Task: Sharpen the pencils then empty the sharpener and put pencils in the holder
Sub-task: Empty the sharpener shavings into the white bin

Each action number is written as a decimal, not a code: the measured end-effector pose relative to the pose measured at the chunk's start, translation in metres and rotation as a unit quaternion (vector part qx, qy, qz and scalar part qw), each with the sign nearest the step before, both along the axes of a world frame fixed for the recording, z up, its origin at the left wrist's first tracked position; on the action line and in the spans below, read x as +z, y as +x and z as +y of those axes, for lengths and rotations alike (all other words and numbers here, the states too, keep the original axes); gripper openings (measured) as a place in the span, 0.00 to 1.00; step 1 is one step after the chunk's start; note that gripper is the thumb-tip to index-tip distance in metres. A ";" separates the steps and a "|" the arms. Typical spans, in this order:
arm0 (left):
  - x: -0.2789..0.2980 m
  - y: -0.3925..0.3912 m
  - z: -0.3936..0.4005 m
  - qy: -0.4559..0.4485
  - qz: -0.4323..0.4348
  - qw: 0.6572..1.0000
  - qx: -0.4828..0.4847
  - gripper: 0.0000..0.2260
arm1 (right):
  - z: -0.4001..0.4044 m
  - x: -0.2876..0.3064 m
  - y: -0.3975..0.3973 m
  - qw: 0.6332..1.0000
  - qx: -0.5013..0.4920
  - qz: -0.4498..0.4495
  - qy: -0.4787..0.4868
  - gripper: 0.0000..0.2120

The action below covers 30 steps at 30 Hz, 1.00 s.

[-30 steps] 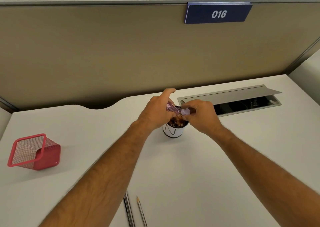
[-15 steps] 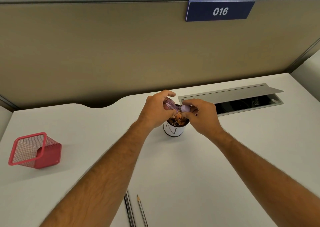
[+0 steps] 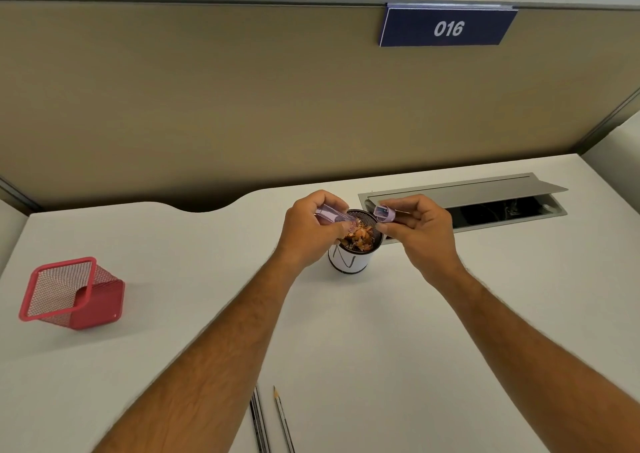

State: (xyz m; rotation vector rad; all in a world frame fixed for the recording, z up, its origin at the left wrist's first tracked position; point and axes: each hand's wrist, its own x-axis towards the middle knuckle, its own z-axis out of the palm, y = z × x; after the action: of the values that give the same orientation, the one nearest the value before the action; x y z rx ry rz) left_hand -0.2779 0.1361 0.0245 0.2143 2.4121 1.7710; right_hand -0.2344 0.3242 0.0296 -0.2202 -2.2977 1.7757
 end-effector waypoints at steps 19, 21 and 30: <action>0.012 -0.001 0.005 -0.163 0.155 0.973 -0.056 0.22 | -0.011 0.004 -0.002 0.910 0.031 0.015 0.413 0.16; 0.012 -0.001 0.005 -0.179 0.165 0.968 -0.061 0.15 | -0.011 0.005 -0.002 0.902 0.039 0.007 0.429 0.13; 0.019 0.007 -0.006 -0.096 0.123 0.988 0.004 0.13 | -0.013 0.008 0.004 0.988 -0.034 -0.028 0.149 0.16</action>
State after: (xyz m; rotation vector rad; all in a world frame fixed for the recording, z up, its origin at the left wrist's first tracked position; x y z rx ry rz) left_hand -0.2706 0.1296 0.0437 0.4228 2.7379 1.5832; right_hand -0.2301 0.3109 0.0381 -0.2942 -2.5242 1.3862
